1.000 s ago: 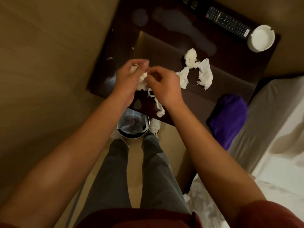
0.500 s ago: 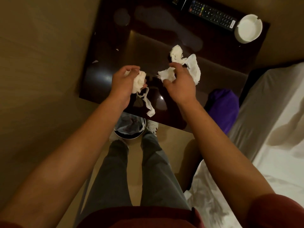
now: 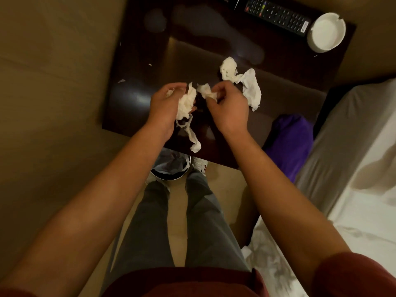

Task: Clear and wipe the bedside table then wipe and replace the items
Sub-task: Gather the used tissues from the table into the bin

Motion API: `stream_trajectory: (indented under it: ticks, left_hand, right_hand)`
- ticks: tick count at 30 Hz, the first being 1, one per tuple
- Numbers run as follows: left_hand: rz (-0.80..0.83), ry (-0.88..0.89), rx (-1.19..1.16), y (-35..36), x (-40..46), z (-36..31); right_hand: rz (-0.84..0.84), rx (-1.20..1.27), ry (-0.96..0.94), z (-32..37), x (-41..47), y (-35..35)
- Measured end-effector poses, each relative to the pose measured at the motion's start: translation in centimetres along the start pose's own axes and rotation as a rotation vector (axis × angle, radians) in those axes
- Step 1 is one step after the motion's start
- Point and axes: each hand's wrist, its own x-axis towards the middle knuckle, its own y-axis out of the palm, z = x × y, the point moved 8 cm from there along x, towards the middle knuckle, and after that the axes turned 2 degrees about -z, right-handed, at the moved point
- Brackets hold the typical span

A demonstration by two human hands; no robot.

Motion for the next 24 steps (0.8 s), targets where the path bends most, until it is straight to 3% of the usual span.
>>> stream_trajectory:
  ticks: [4, 10, 15, 20, 24]
  left_hand:
    - [-0.015, 0.004, -0.004, 0.3, -0.2, -0.4]
    - [0.091, 0.041, -0.054, 1.7, -0.7, -1.0]
    - [0.049, 0.058, -0.026, 1.3, -0.6, -1.1]
    - [0.077, 0.028, -0.108, 0.5, -0.4, -1.1]
    - [0.088, 0.022, -0.092, -0.1, -0.2, -0.8]
  right_hand:
    - [-0.045, 0.170, -0.024, 1.9, -1.2, -0.5]
    - [0.043, 0.180, -0.096, 3.9, -2.4, 0.3]
    - [0.111, 0.237, -0.108, 3.6, -2.6, 0.3]
    - [-0.141, -0.094, -0.034, 0.5, 0.9, -3.2]
    - [-0.072, -0.350, 0.088, -2.0, 4.6, -3.7]
